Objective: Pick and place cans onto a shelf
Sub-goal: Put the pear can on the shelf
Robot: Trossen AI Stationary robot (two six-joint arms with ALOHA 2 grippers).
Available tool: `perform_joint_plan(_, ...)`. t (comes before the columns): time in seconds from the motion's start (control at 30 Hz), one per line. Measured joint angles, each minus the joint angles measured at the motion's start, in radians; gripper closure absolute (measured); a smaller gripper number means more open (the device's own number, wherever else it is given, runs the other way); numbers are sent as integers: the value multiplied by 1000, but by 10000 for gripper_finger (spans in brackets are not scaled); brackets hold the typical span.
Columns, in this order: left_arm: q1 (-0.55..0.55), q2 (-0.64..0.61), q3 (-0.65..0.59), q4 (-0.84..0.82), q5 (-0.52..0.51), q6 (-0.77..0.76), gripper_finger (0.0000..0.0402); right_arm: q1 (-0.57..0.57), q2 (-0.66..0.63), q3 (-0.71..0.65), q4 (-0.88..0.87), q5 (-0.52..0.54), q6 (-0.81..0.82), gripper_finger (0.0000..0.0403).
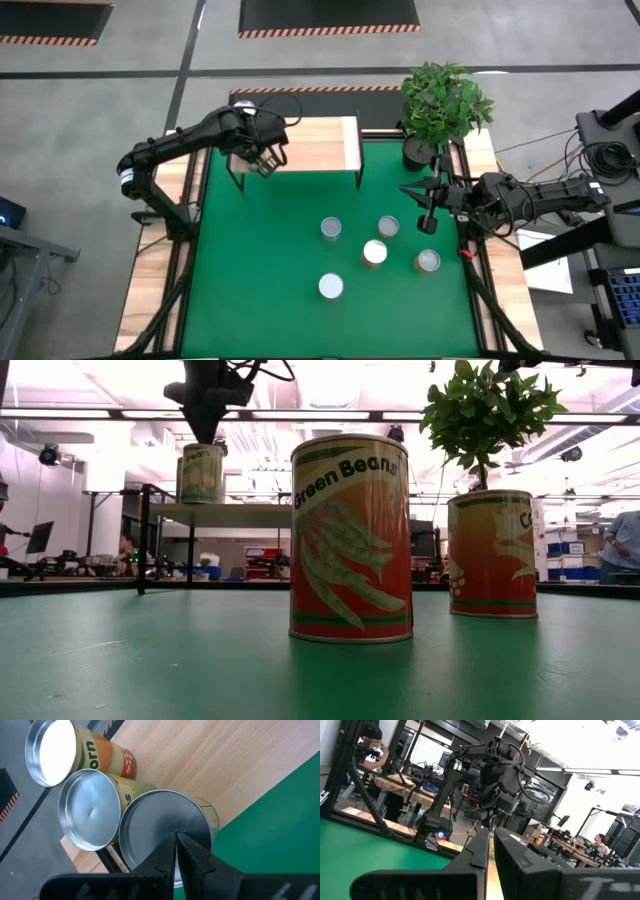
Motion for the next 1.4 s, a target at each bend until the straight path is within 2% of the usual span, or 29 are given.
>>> perform_joint_plan(0.23,3,0,0,0,-7,0,396,0,0,0,0,0,-3,385)
perform_joint_plan(0.47,3,0,3,0,-8,0,358,0,0,0,0,0,-3,385)
perform_joint_plan(0.73,1,0,96,3,-7,-2,338,0,0,0,1,0,-3,385)
perform_joint_plan(0.8,0,-1,120,34,0,-23,338,0,0,0,1,0,-3,385)
perform_joint_plan(0.93,-25,3,123,204,106,0,347,0,0,0,1,0,-9,385)
perform_joint_plan(1.0,-39,18,109,250,115,10,355,0,0,0,1,0,-10,385)
perform_joint_plan(1.27,-41,119,76,144,25,-1,394,0,0,0,-3,0,-9,385)
perform_joint_plan(1.4,-42,162,76,62,-14,-16,400,0,0,0,-3,0,-9,385)
